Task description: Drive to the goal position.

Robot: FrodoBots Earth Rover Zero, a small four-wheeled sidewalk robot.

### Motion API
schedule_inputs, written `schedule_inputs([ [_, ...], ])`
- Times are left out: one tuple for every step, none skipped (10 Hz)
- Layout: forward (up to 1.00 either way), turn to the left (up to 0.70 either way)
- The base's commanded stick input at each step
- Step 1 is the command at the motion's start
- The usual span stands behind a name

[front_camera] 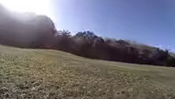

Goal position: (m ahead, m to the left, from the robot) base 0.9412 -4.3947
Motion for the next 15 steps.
schedule_inputs([
  [0.00, -0.30],
  [0.00, -0.30],
  [0.00, -0.30],
  [0.00, -0.30],
  [0.00, -0.30],
  [0.00, -0.30],
  [0.00, -0.30],
  [0.00, -0.30],
  [0.00, -0.30],
  [0.00, -0.30],
  [0.00, -0.30],
  [0.00, -0.30],
  [0.00, -0.30],
  [0.00, -0.30],
  [0.00, -0.30],
])
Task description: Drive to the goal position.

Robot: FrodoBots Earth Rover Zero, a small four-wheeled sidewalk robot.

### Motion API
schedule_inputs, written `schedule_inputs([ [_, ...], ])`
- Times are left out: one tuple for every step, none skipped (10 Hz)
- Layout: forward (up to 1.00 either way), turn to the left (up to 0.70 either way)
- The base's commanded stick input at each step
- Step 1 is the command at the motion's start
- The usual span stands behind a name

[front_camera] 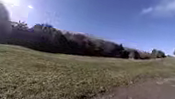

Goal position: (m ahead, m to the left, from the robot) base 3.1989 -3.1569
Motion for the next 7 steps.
schedule_inputs([
  [0.00, -0.30],
  [0.00, -0.30],
  [0.00, -0.30],
  [0.00, -0.30],
  [0.00, -0.30],
  [0.00, -0.30],
  [0.00, -0.30],
])
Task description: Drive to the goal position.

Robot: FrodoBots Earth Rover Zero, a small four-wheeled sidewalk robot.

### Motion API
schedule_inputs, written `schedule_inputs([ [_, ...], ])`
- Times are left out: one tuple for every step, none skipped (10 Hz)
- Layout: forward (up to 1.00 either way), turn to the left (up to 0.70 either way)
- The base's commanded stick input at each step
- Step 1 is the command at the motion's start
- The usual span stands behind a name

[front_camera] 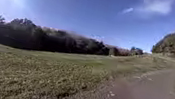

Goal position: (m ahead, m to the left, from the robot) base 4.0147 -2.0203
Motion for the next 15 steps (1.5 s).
schedule_inputs([
  [0.00, -0.30],
  [0.00, -0.30],
  [0.00, -0.30],
  [0.00, -0.30],
  [0.00, -0.30],
  [0.00, -0.30],
  [0.00, -0.30],
  [0.00, -0.30],
  [0.00, -0.30],
  [0.00, -0.30],
  [0.00, -0.30],
  [0.00, -0.30],
  [0.00, -0.30],
  [0.00, -0.30],
  [0.00, -0.26],
])
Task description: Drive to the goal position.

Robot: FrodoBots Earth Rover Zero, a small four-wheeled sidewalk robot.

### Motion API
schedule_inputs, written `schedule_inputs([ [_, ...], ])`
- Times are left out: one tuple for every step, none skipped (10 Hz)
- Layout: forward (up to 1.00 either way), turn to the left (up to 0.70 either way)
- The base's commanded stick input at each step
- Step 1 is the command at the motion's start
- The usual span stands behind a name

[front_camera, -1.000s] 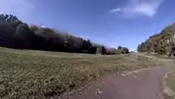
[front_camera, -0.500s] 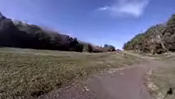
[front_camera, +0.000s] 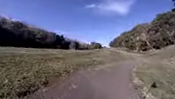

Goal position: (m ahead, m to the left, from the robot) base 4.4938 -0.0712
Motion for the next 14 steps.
schedule_inputs([
  [0.00, -0.18],
  [0.00, -0.01],
  [0.00, 0.07],
  [0.00, 0.06],
  [0.00, 0.05],
  [0.00, 0.05],
  [0.00, 0.04],
  [0.00, 0.05],
  [0.00, 0.05],
  [0.00, 0.06],
  [0.00, 0.04],
  [0.00, 0.05],
  [0.00, 0.04],
  [0.00, 0.04],
])
